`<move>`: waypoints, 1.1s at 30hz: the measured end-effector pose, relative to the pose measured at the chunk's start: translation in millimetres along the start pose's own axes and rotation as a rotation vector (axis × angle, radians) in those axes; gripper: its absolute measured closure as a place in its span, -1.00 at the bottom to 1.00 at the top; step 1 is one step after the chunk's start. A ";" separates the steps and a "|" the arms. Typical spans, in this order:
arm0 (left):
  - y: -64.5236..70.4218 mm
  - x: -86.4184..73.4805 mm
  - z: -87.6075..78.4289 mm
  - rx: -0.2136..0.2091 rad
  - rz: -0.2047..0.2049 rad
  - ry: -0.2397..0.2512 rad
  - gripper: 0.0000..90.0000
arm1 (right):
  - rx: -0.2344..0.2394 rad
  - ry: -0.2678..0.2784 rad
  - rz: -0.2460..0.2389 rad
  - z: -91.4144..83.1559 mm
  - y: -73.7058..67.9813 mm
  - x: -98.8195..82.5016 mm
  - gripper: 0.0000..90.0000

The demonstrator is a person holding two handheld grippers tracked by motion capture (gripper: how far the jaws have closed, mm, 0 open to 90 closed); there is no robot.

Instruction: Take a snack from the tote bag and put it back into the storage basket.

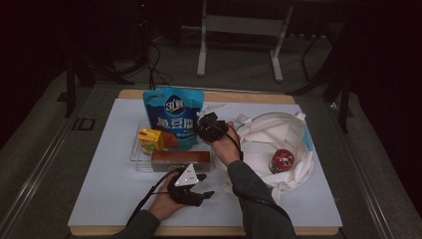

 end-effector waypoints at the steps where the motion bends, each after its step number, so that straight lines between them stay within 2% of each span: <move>1: 0.2 0.0 0.1 0.001 -0.002 0.002 -0.20 | -0.001 -0.001 -0.003 -0.5 0.5 -0.2 0.87; 8: 0.5 0.1 0.0 0.002 0.000 0.001 -0.20 | 0.012 -0.007 -0.028 -11.4 2.3 -1.5 0.69; 15: 0.0 0.0 0.0 0.001 -0.002 0.002 -0.20 | 0.008 -0.028 -0.073 -23.9 0.3 -0.3 0.58; 18: -0.5 0.0 -0.2 -0.001 -0.004 0.000 -0.20 | 0.012 -0.029 -0.086 -29.2 1.6 -1.4 0.57; 22: -0.8 -0.1 0.0 -0.005 -0.008 0.001 -0.20 | -0.006 -0.044 -0.100 -35.9 4.5 -5.0 0.56; 29: -0.7 0.0 0.3 -0.007 -0.006 -0.001 -0.20 | -0.009 -0.025 -0.089 -52.0 12.0 -6.8 0.52; 33: -0.7 0.0 0.6 -0.009 -0.009 -0.001 -0.20 | -0.023 -0.020 -0.102 -59.7 14.3 -8.0 0.52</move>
Point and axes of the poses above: each handheld gripper's, and its own axes: z roughly forward along the jaws, x roughly out of its top, y roughly to its right, the point moved 2 cm from there along z, roughly forward along the jaws, and after that the axes turned 9 degrees about z, right-handed, at the moved point
